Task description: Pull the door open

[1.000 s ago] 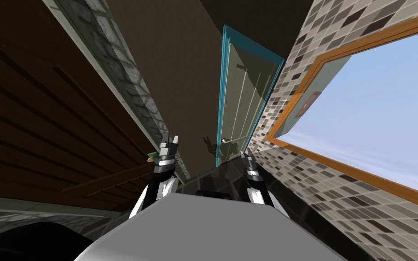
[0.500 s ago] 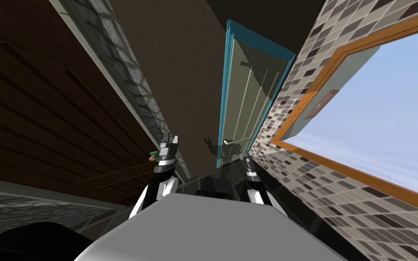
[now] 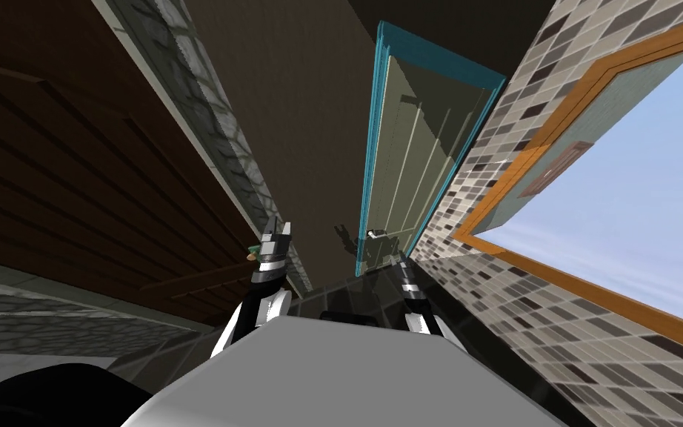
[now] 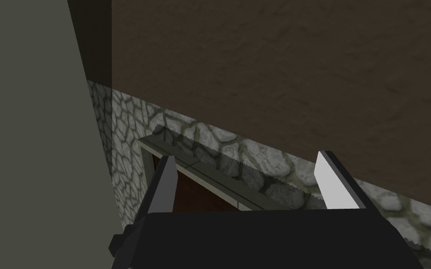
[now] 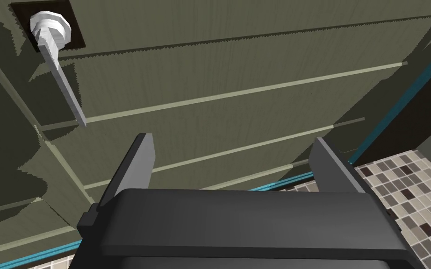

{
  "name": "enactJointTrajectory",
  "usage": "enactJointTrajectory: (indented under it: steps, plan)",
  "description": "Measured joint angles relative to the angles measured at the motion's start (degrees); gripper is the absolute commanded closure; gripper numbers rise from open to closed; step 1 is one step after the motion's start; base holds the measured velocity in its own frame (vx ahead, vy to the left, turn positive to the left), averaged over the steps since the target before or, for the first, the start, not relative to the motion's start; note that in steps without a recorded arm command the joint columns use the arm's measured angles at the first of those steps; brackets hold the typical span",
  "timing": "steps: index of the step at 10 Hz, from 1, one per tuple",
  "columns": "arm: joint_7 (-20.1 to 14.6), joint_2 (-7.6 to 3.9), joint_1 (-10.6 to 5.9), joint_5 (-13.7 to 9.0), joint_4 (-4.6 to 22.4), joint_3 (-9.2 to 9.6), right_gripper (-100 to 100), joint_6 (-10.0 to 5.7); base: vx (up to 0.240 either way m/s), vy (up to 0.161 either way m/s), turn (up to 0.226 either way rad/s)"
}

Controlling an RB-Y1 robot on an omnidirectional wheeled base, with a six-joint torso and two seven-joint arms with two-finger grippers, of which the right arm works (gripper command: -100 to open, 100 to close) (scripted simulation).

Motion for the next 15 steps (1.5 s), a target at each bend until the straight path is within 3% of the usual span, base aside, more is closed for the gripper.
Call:
enactJointTrajectory:
  steps: [9,12,15]
  plan:
    - [-2.09,-3.51,-3.45,-0.34,12.96,1.46,-100,-2.83,0.036,-0.038,0.096]
    - [-2.80,-4.65,-5.33,-0.45,18.46,2.00,-100,-4.10,0.047,-0.059,0.122]
    - [-3.48,-5.85,-6.03,-0.55,21.92,2.54,-100,-4.65,0.037,-0.046,0.118]
